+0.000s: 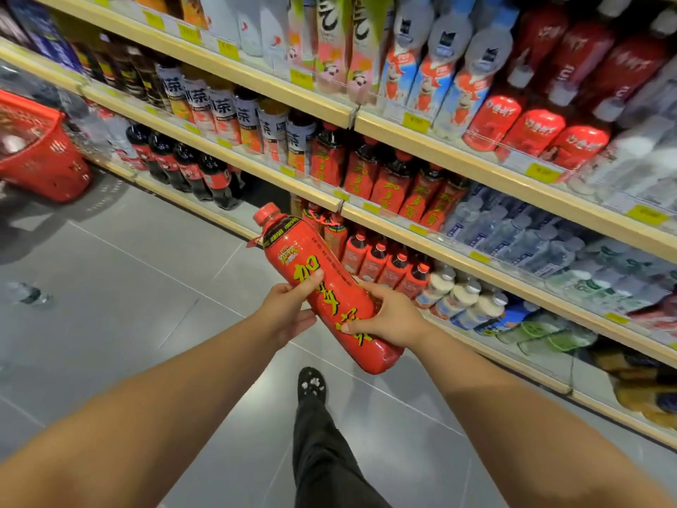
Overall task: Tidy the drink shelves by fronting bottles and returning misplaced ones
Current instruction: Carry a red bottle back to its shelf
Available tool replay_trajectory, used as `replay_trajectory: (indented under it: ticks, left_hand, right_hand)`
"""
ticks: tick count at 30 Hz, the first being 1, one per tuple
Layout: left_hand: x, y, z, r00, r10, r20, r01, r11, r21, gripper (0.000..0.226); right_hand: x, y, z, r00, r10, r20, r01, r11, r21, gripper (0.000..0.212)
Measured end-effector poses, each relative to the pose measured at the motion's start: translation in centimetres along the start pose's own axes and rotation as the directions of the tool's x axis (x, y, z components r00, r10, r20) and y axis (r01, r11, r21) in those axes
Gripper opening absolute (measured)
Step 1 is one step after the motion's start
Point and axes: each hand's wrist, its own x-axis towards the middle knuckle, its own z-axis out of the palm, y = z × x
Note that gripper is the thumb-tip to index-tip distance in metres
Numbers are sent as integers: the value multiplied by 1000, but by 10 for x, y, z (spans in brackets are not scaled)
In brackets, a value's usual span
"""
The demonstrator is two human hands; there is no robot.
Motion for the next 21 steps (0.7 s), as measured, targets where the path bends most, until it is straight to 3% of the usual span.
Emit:
replay_trajectory:
  ticks: [7, 13, 18, 21]
  left_hand:
    - [86, 78, -43, 1000, -12, -15, 12, 1000, 9, 48]
    - [158, 121, -100, 992, -112, -51, 111, 993, -32, 54]
    - [226, 157, -161, 979, -196, 53, 193, 979, 62, 19]
    - [273, 174, -199, 974, -217, 57, 209, 970, 121, 31]
  right_hand:
    - [111, -49, 9, 1000, 7, 27, -8, 999, 39, 63]
    - [195, -79, 38, 995, 68, 74, -76, 992, 101, 70]
    - [274, -97, 85, 990, 141, 22, -142, 988, 57, 72]
    - [319, -100, 119, 980, 201, -13, -196, 967, 160, 71]
